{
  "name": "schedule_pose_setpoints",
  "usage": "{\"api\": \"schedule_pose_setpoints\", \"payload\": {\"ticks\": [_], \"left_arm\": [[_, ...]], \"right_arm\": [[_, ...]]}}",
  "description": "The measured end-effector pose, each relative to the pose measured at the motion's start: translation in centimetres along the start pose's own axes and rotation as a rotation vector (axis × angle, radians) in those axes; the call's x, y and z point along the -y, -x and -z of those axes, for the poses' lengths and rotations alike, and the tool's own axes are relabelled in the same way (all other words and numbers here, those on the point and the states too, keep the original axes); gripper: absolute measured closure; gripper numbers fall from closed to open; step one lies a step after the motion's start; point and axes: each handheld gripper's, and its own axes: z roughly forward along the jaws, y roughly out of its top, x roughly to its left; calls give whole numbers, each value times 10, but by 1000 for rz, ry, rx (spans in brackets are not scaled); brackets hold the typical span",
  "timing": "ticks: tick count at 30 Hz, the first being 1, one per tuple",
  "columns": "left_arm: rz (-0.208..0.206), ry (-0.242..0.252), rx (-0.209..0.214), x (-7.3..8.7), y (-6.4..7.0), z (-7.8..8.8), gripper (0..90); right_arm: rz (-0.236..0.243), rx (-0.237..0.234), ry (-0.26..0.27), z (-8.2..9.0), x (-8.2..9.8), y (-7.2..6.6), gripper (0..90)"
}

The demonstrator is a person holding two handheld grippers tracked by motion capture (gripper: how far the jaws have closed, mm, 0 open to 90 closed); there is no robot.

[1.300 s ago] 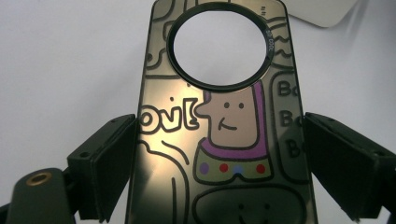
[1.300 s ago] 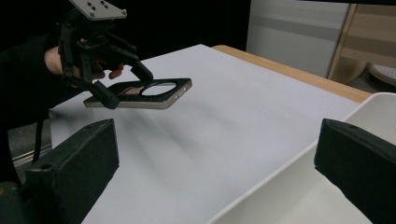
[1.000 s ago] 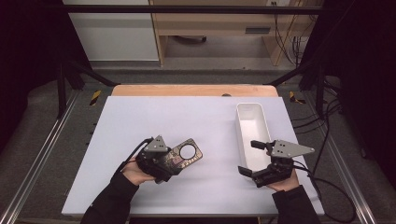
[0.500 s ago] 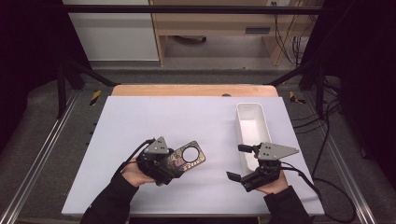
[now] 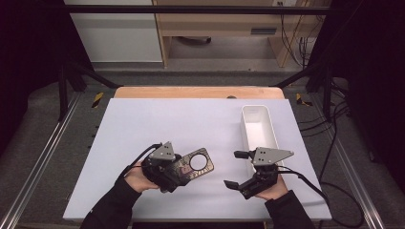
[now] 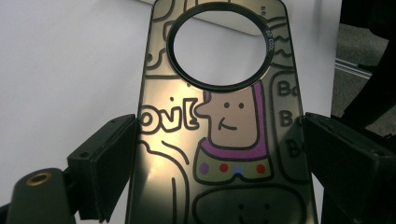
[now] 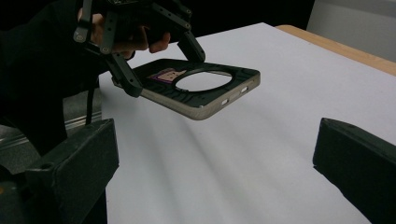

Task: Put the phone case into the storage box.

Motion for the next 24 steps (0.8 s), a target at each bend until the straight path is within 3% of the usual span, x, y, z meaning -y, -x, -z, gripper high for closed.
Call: {"api": "schedule_pose_setpoints", "payload": {"ticks": [13, 24], "left_arm": [[-44, -31, 40, 0, 1, 1, 117], [-72, -38, 77, -1, 3, 2, 117]], "right_arm": [[26, -68, -99, -16, 0, -2, 6], [37, -91, -114, -21, 1, 0, 7]]}}
